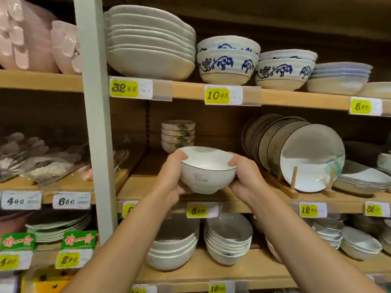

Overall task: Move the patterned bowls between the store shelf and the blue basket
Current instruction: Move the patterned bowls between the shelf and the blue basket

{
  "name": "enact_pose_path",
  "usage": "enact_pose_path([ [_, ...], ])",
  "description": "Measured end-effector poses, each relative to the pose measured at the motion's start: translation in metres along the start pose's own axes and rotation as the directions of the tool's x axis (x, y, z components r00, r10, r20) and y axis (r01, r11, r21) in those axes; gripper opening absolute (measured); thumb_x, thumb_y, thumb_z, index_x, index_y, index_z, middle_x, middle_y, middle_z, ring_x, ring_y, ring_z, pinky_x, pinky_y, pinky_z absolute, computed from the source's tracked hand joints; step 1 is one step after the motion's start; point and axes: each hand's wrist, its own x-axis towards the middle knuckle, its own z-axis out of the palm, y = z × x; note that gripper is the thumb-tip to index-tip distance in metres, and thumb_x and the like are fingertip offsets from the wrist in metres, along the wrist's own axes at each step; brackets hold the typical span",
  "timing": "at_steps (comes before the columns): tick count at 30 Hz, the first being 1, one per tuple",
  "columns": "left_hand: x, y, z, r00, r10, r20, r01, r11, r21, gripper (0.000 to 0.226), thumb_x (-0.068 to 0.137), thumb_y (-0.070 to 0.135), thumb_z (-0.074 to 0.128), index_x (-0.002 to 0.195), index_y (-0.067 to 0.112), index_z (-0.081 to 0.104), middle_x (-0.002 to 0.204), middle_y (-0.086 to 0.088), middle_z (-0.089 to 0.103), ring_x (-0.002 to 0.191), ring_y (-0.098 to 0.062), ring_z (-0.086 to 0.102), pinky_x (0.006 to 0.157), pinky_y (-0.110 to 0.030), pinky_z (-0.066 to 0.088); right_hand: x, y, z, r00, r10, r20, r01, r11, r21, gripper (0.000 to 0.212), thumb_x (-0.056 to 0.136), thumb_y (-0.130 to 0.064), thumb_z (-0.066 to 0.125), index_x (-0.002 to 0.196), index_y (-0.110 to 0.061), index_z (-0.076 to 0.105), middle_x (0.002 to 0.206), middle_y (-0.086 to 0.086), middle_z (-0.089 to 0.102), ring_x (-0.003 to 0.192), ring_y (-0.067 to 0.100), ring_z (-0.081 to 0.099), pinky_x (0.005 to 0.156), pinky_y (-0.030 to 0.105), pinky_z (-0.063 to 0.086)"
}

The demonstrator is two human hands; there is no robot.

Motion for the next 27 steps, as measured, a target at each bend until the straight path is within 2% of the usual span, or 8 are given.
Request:
enact_pose_path([
  [5, 0.047, 0.007, -0.002, 0.997, -0.049, 0.064, 0.048, 0.999, 0.005, 0.04, 0.084, 0.032, 0.054, 0.124, 0.025, 0.054, 0.113, -0.01, 0.067, 0.102, -0.031, 0.065, 0.074, -0.056, 0.057, 0.054, -0.004, 0.002, 0.997, 0.075, 0.019, -0.075, 0.997, 0.029, 0.049, 0.075, 0.007, 0.036, 0.117, -0.002, 0.058, 0.109, 0.02, 0.065, 0.097, 0.039, 0.063, 0.067, 0.041, 0.057],
  [9, 0.068, 0.013, -0.008, 0.963, -0.199, 0.183, 0.195, 0.98, 0.037, 0.043, 0.083, 0.037, 0.05, 0.121, 0.023, 0.061, 0.12, -0.014, 0.066, 0.11, -0.038, 0.06, 0.071, -0.06, 0.055, 0.087, -0.011, 0.0, 0.968, 0.225, 0.108, -0.22, 0.974, -0.057, 0.041, 0.082, 0.006, 0.034, 0.118, -0.003, 0.052, 0.112, 0.022, 0.058, 0.107, 0.04, 0.059, 0.087, 0.051, 0.052],
  [12, 0.078, 0.013, -0.009, 0.938, -0.252, 0.239, 0.247, 0.968, 0.049, 0.042, 0.085, 0.036, 0.046, 0.121, 0.021, 0.06, 0.122, -0.016, 0.064, 0.113, -0.041, 0.057, 0.074, -0.061, 0.054, 0.104, -0.01, -0.003, 0.929, 0.29, 0.231, -0.283, 0.957, -0.063, 0.039, 0.082, 0.006, 0.04, 0.119, 0.001, 0.05, 0.112, 0.024, 0.061, 0.092, 0.04, 0.065, 0.077, 0.049, 0.055],
  [15, 0.082, 0.008, -0.003, 0.958, -0.246, 0.146, 0.246, 0.969, 0.016, 0.041, 0.083, 0.033, 0.044, 0.119, 0.021, 0.059, 0.119, -0.017, 0.063, 0.108, -0.041, 0.058, 0.071, -0.061, 0.055, 0.115, -0.006, -0.003, 0.912, 0.314, 0.264, -0.328, 0.945, 0.008, 0.035, 0.078, 0.009, 0.044, 0.112, 0.003, 0.051, 0.106, 0.029, 0.062, 0.081, 0.044, 0.068, 0.062, 0.049, 0.056],
  [19, 0.088, 0.002, 0.005, 0.982, -0.184, -0.044, 0.179, 0.98, -0.085, 0.041, 0.084, 0.032, 0.043, 0.121, 0.023, 0.059, 0.114, -0.016, 0.066, 0.102, -0.039, 0.062, 0.075, -0.064, 0.053, 0.111, 0.001, 0.004, 0.956, 0.229, 0.184, -0.224, 0.973, -0.05, 0.01, 0.085, -0.012, 0.051, 0.091, -0.012, 0.059, 0.105, 0.015, 0.066, 0.095, 0.034, 0.062, 0.079, 0.052, 0.053],
  [22, 0.089, -0.002, 0.016, 0.98, -0.086, -0.179, 0.07, 0.993, -0.091, 0.04, 0.091, 0.04, 0.044, 0.126, 0.024, 0.054, 0.112, -0.013, 0.066, 0.095, -0.034, 0.066, 0.067, -0.055, 0.058, 0.095, 0.014, 0.013, 0.954, 0.223, 0.202, -0.192, 0.968, -0.162, 0.025, 0.085, -0.023, 0.056, 0.11, -0.021, 0.057, 0.109, 0.009, 0.061, 0.102, 0.029, 0.057, 0.093, 0.062, 0.045],
  [24, 0.089, -0.006, 0.022, 0.97, -0.046, -0.24, 0.025, 0.996, -0.09, 0.044, 0.09, 0.039, 0.051, 0.131, 0.023, 0.046, 0.114, -0.015, 0.063, 0.092, -0.033, 0.066, 0.057, -0.049, 0.058, 0.089, 0.022, 0.023, 0.955, 0.238, 0.175, -0.21, 0.964, -0.162, 0.029, 0.087, -0.021, 0.055, 0.115, -0.021, 0.051, 0.107, 0.012, 0.06, 0.097, 0.029, 0.06, 0.081, 0.057, 0.054],
  [27, 0.092, 0.0, 0.014, 0.976, -0.029, -0.217, 0.014, 0.997, -0.073, 0.051, 0.083, 0.035, 0.06, 0.13, 0.024, 0.042, 0.115, -0.014, 0.061, 0.094, -0.035, 0.065, 0.058, -0.05, 0.058, 0.099, 0.016, 0.025, 0.947, 0.29, 0.137, -0.292, 0.956, -0.012, 0.029, 0.092, -0.016, 0.041, 0.119, -0.017, 0.052, 0.108, 0.017, 0.064, 0.095, 0.035, 0.063, 0.072, 0.054, 0.055],
])
